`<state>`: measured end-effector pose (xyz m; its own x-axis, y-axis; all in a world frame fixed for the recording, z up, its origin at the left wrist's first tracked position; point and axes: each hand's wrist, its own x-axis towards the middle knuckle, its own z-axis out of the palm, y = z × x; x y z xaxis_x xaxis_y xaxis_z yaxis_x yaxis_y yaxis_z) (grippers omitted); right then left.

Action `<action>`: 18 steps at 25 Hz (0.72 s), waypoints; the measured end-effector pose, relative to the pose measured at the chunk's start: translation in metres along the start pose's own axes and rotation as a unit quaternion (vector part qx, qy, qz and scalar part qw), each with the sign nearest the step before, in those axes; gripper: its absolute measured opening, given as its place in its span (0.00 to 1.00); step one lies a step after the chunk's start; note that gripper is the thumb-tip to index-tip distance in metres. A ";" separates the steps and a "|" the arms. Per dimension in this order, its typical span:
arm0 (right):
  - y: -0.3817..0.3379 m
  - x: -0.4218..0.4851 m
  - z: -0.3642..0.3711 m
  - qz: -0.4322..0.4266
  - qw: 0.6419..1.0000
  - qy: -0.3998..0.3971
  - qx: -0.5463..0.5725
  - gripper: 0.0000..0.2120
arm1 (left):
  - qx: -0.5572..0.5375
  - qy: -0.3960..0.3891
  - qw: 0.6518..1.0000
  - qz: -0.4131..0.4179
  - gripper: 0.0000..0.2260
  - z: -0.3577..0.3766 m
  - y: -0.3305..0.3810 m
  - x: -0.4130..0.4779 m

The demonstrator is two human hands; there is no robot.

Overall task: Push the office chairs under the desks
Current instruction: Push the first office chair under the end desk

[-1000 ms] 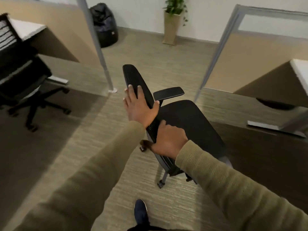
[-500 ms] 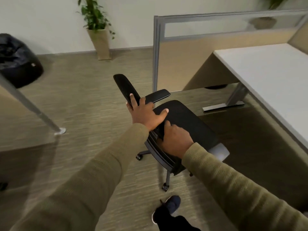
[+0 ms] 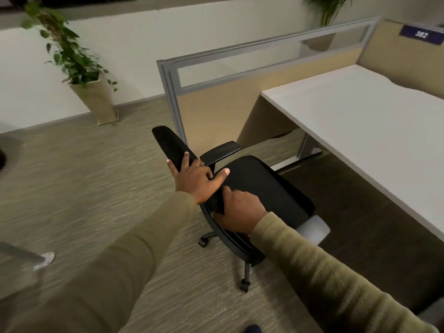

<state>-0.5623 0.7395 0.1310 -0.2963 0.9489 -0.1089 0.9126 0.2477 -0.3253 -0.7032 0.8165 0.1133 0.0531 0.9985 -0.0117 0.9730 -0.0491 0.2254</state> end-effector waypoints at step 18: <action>0.196 0.126 -0.100 0.250 0.967 -0.007 0.054 0.36 | 0.026 0.007 0.918 0.395 0.46 0.032 0.141 0.232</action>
<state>-0.3926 0.9270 0.1473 0.1701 0.9418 -0.2899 0.9083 -0.2640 -0.3246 -0.5465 1.0409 0.1113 0.7439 0.6516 0.1483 0.6422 -0.7585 0.1112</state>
